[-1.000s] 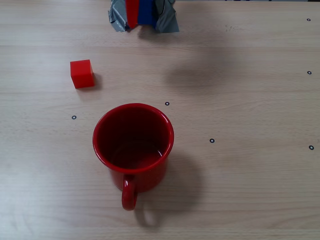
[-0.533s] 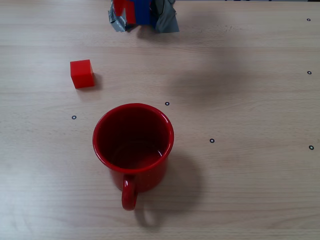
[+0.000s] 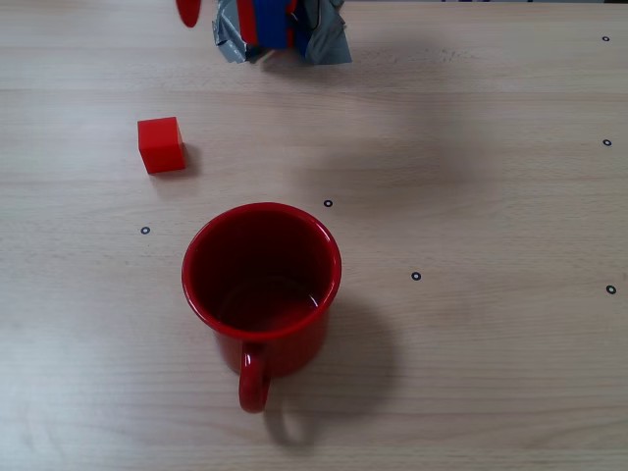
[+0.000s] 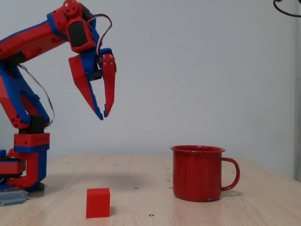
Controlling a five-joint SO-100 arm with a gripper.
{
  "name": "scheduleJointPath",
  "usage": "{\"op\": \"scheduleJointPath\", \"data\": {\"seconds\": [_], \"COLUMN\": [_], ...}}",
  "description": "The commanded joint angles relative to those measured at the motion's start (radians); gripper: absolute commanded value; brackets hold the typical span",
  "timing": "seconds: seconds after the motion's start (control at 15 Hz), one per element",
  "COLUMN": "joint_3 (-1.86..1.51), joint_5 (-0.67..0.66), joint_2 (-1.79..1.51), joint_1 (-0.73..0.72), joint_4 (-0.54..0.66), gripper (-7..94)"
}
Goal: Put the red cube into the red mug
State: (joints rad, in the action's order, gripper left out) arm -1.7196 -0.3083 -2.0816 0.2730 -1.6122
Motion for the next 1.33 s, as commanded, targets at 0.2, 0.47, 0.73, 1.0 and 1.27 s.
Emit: {"op": "scheduleJointPath", "data": {"seconds": [0.2,0.47,0.73,1.0,1.27], "joint_3": [-0.202,-0.319,-0.308,-0.262,-0.279], "joint_5": [-0.149,-0.287,-0.41,-0.359,-0.341], "joint_2": [-0.021,0.023,0.149,0.213,0.225], "joint_1": [0.158,0.213,0.253,0.308,0.351], "joint_4": [0.123,0.206,0.275,0.272,0.313], "gripper": [0,0,0,25,52]}}
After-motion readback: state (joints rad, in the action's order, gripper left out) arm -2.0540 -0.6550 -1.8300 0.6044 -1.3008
